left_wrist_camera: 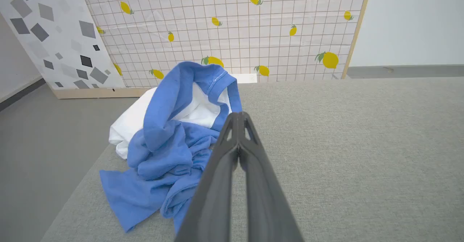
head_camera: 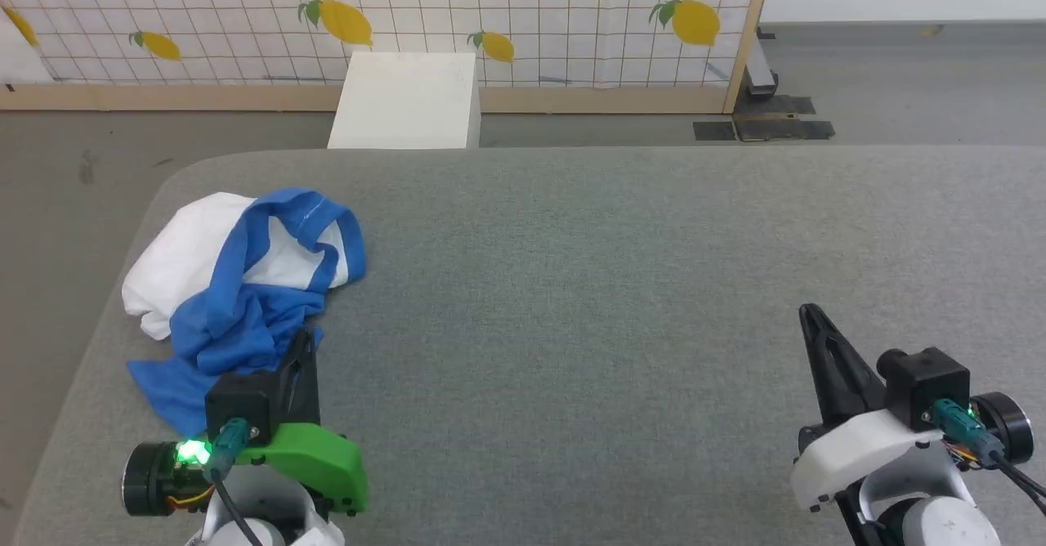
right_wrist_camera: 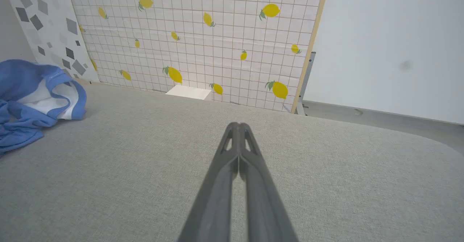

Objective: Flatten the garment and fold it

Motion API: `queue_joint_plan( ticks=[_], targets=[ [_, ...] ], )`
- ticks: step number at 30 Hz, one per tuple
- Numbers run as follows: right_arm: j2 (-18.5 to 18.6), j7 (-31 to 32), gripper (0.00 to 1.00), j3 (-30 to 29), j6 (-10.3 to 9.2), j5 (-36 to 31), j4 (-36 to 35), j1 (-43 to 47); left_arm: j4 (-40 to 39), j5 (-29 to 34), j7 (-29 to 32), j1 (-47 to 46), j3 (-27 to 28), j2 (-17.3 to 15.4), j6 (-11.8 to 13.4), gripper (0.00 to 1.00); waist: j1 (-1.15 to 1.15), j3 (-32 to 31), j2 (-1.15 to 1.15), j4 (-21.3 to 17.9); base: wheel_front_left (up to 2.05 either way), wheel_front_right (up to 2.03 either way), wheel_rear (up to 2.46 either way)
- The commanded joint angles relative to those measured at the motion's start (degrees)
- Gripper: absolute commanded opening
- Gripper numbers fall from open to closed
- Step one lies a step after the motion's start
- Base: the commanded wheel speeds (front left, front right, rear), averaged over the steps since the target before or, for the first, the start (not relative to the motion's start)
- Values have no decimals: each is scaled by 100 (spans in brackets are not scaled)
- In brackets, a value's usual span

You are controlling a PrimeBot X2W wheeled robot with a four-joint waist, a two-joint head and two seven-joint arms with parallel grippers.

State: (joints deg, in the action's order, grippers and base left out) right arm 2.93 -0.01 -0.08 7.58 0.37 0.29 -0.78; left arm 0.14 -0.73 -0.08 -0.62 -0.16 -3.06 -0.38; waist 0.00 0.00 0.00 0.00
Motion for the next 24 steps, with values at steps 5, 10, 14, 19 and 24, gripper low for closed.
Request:
queue_joint_plan(
  ticks=[5,10,14,19,24],
  targets=[
    [-5,1,0,8,-9,-37,-29,78,-14,73,8,62,16,18,38,0,0,0,0,0,0,0,0],
    [-5,1,0,8,-9,-37,-29,78,-14,73,8,62,16,18,38,0,0,0,0,0,0,0,0],
    [-5,1,0,8,-9,-37,-29,78,-14,73,8,62,16,18,38,0,0,0,0,0,0,0,0],
    [1,-7,100,-10,0,12,9,4,5,-34,-5,1,-13,-1,-1,100,0,0,0,0,0,0,0],
    [1,-68,100,-61,0,79,79,33,62,-94,-60,6,-40,0,4,100,0,1,0,-2,0,0,0]
  ],
)
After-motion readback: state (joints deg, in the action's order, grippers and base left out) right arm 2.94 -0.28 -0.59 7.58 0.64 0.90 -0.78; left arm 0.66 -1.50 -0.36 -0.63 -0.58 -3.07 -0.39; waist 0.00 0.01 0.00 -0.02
